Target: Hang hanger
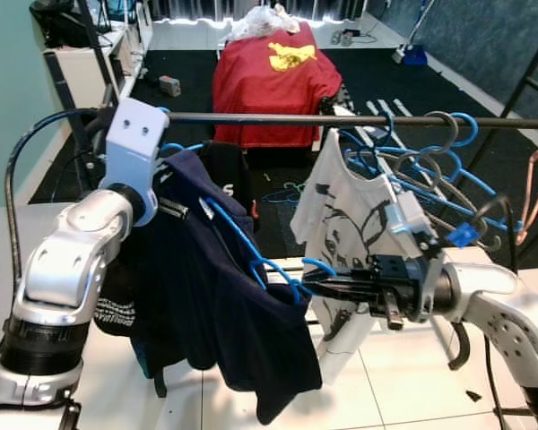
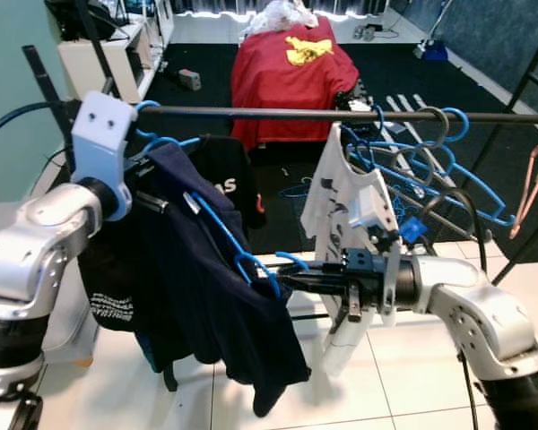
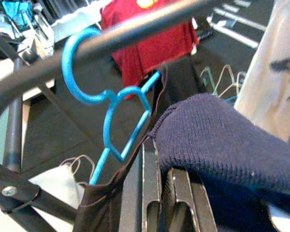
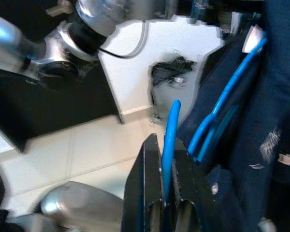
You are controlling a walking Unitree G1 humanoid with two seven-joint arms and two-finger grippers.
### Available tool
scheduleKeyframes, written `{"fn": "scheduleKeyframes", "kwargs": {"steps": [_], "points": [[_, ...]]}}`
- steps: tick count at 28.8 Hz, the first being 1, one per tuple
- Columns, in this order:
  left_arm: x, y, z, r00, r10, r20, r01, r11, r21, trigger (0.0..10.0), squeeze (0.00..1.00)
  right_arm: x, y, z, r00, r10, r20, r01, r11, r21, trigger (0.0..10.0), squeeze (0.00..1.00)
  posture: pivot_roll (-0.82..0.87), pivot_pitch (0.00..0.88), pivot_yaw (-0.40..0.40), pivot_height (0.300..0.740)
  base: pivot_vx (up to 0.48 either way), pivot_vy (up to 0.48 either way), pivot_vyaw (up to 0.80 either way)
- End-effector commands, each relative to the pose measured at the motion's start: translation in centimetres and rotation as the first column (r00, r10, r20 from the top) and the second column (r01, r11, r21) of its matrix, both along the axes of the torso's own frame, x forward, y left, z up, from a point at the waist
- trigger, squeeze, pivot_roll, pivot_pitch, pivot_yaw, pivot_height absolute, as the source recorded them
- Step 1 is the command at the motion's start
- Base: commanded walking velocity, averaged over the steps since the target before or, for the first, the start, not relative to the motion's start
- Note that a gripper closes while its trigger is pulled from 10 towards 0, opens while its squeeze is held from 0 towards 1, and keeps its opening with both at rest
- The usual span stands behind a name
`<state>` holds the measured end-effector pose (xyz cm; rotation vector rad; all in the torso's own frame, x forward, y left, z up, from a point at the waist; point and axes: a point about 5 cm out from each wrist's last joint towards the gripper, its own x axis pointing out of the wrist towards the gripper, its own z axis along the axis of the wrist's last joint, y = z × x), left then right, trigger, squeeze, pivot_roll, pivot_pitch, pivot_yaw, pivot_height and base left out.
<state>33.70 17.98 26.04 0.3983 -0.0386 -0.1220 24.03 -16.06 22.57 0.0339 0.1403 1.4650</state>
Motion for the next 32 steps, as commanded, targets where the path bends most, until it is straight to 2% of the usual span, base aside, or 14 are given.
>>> {"fn": "scheduleKeyframes", "kwargs": {"steps": [1,6,9,16,19,20,21,22,24,25,26,28,30,32], "points": [[0.6,0.7,-1.0,0.999,0.048,-0.004,-0.047,0.997,0.064,0.0,0.0,-1.4,-0.1,1.1,0.995,0.093,-0.028,-0.093,0.996,0.011,0.0,0.0,-0.05,0.076,-0.015,0.74,0.0,0.0,0.0],[1.3,1.8,-4.8,0.988,0.108,-0.109,-0.093,0.987,0.133,0.0,0.0,-3.0,-1.0,2.3,0.975,0.193,-0.114,-0.195,0.981,-0.012,0.0,0.0,-0.06,0.075,-0.012,0.74,0.0,0.0,0.0],[1.3,1.8,-4.8,0.988,0.108,-0.109,-0.093,0.987,0.133,0.0,0.0,-3.0,-1.0,2.3,0.975,0.193,-0.114,-0.195,0.981,-0.012,0.0,0.0,-0.06,0.075,-0.012,0.74,0.0,0.0,0.0],[0.8,4.2,-9.3,0.955,0.185,-0.232,-0.142,0.971,0.19,0.0,0.0,-3.1,-1.9,3.4,0.977,0.186,-0.106,-0.191,0.981,-0.037,0.0,0.0,-0.05,0.076,-0.012,0.74,0.0,0.0,0.0],[-0.1,4.2,-10.6,0.948,0.16,-0.276,-0.125,0.982,0.14,0.0,0.0,-1.7,-2.5,3.2,0.998,0.055,-0.018,-0.056,0.995,-0.082,0.0,0.0,-0.06,0.078,-0.01,0.74,0.0,0.0,0.0],[-0.5,3.3,-10.2,0.958,0.085,-0.275,-0.078,0.996,0.037,0.0,0.0,-0.6,-2.8,3.0,0.998,-0.047,0.042,0.051,0.993,-0.102,0.0,0.0,-0.06,0.08,-0.008,0.74,0.0,0.0,0.0],[-0.5,3.3,-10.2,0.958,0.085,-0.275,-0.078,0.996,0.037,0.0,0.0,-0.6,-2.8,3.0,0.998,-0.047,0.042,0.051,0.993,-0.102,0.0,0.0,-0.06,0.08,-0.008,0.74,0.0,0.0,0.0],[-1.1,1.8,-9.1,0.97,-0.052,-0.238,0.028,0.994,-0.101,0.0,0.0,0.6,-3.2,2.9,0.981,-0.163,0.107,0.172,0.982,-0.083,0.0,0.0,-0.06,0.082,-0.012,0.74,0.0,0.0,0.0],[-1.1,1.8,-9.1,0.97,-0.052,-0.238,0.028,0.994,-0.101,0.0,0.0,0.6,-3.2,2.9,0.981,-0.163,0.107,0.172,0.982,-0.083,0.0,0.0,-0.06,0.082,-0.012,0.74,0.0,0.0,0.0],[-1.9,0.0,-7.6,0.967,-0.193,-0.167,0.149,0.958,-0.245,0.0,0.0,1.7,-3.5,3.0,0.949,-0.28,0.145,0.287,0.957,-0.029,0.0,0.0,-0.05,0.083,-0.016,0.74,0.0,0.0,0.0],[-1.9,0.0,-7.6,0.967,-0.193,-0.167,0.149,0.958,-0.245,0.0,0.0,1.7,-3.5,3.0,0.949,-0.28,0.145,0.287,0.957,-0.029,0.0,0.0,-0.05,0.083,-0.016,0.74,0.0,0.0,0.0],[-4.7,-4.3,-3.8,0.867,-0.496,0.041,0.469,0.786,-0.403,0.0,0.0,3.6,-3.7,3.0,0.871,-0.464,0.159,0.453,0.885,0.104,0.0,0.0,-0.05,0.084,-0.021,0.74,0.0,0.0,0.0],[-7.3,-7.4,-1.6,0.726,-0.667,0.164,0.662,0.615,-0.428,0.0,0.0,5.0,-3.8,2.9,0.798,-0.585,0.147,0.555,0.808,0.2,0.0,0.0,-0.05,0.081,-0.026,0.74,0.0,0.0,0.0],[-7.8,-7.9,-1.2,0.698,-0.693,0.182,0.69,0.583,-0.429,0.0,0.0,5.2,-3.8,2.9,0.782,-0.606,0.143,0.573,0.79,0.217,0.0,0.0,-0.05,0.081,-0.026,0.74,0.0,0.0,0.0]]}}
